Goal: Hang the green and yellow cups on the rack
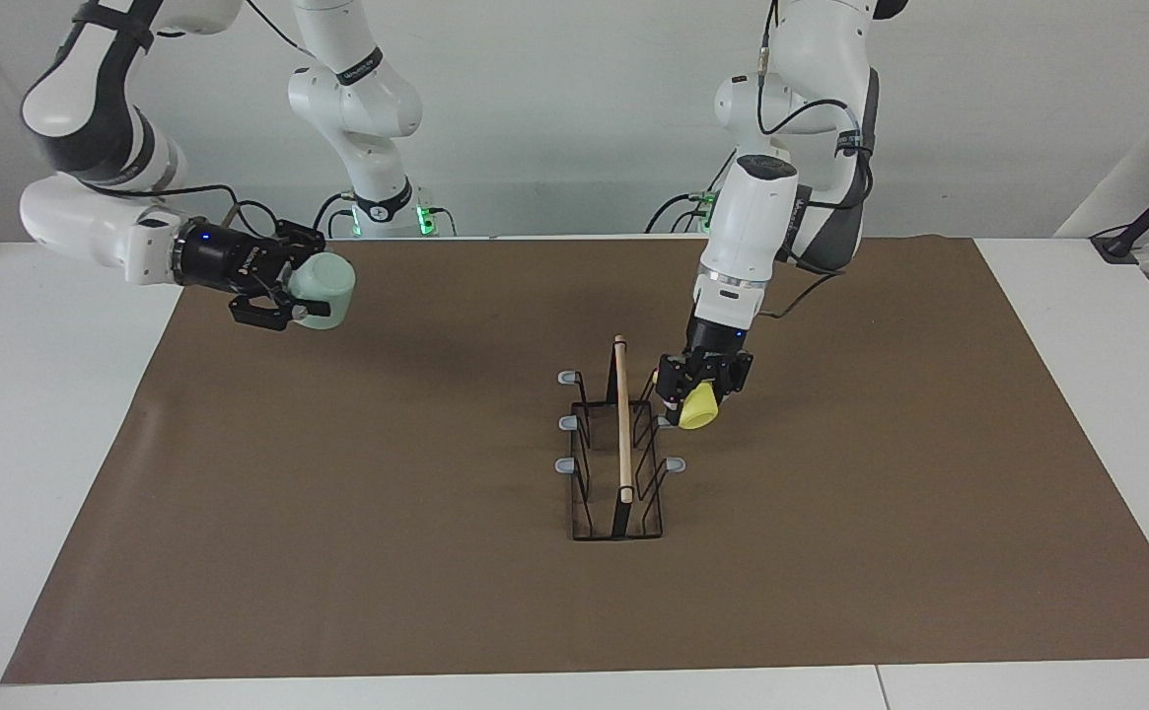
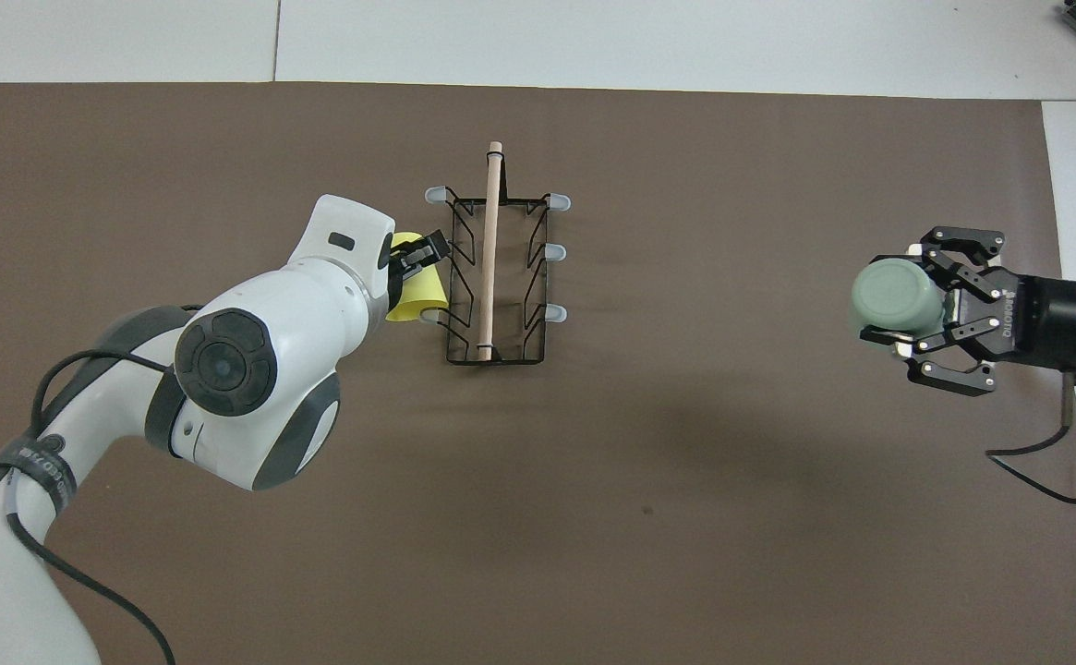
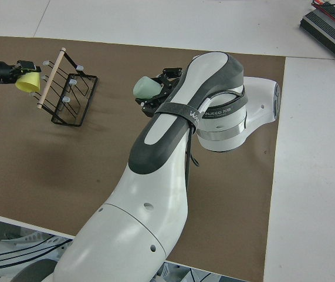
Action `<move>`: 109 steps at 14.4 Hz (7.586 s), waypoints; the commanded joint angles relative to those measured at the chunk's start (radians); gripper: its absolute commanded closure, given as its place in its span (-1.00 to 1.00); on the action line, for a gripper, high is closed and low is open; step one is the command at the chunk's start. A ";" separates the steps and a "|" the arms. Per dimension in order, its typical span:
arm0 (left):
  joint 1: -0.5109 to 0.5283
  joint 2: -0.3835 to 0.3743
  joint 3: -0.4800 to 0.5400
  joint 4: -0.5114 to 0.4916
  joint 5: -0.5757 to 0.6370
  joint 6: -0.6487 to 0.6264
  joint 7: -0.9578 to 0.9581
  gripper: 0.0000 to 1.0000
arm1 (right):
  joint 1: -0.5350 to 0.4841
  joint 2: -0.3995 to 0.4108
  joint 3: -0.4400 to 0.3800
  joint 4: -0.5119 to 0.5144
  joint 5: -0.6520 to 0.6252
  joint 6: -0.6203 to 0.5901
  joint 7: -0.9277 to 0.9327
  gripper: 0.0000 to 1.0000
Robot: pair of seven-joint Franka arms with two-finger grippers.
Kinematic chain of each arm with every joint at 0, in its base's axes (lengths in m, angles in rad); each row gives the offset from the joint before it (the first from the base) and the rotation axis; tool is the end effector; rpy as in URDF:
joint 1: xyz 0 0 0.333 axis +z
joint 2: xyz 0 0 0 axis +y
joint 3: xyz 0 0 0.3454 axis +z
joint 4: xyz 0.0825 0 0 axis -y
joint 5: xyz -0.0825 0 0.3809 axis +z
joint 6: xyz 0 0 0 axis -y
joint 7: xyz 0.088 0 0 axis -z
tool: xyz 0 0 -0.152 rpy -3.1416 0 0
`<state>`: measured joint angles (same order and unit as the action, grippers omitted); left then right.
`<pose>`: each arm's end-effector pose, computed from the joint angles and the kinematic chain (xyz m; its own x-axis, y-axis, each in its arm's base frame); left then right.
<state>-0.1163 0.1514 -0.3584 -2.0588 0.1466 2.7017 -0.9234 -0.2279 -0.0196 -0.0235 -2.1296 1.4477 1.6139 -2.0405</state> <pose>0.5686 -0.2871 0.4144 0.8600 0.3796 0.3410 0.2624 -0.9022 0.3424 0.5370 0.0137 0.4911 0.0950 0.1082 0.9896 0.9705 -0.2312 -0.0679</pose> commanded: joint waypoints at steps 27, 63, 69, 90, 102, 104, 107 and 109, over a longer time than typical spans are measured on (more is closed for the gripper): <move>0.058 -0.056 0.013 0.161 0.010 -0.575 0.450 -1.00 | 0.622 0.325 -0.003 -0.116 0.991 0.255 -0.694 1.00; 0.055 -0.194 0.332 0.405 -0.133 -1.088 1.109 -1.00 | 0.188 0.211 -0.010 -0.020 -0.197 0.451 -0.307 -1.00; 0.014 -0.194 0.378 0.407 -0.163 -1.096 1.104 -1.00 | 0.121 0.190 -0.012 0.086 -0.481 0.333 0.001 -1.00; -0.017 -0.200 0.409 0.410 -0.137 -1.096 0.994 -1.00 | 0.144 0.001 0.005 0.355 -1.377 0.051 1.542 -1.00; -0.017 -0.207 0.404 0.401 -0.139 -1.076 0.992 -1.00 | 0.213 0.013 0.036 0.494 -1.481 -0.040 1.765 -1.00; -0.016 -0.207 0.406 0.401 -0.142 -1.079 0.995 -1.00 | 0.216 0.015 0.037 0.542 -1.468 -0.103 1.816 -1.00; -0.016 -0.207 0.404 0.401 -0.142 -1.079 0.997 -1.00 | 0.216 0.013 0.030 0.551 -1.462 -0.092 1.838 -1.00; -0.014 -0.208 0.406 0.401 -0.145 -1.080 0.999 -1.00 | 0.211 0.015 0.024 0.542 -1.463 -0.072 1.916 -1.00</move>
<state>-0.1260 -0.0378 0.0420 -1.6448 -0.0097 1.6187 0.0798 -0.0075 -0.0167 -0.0010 -1.5961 -0.0007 1.5338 -0.1854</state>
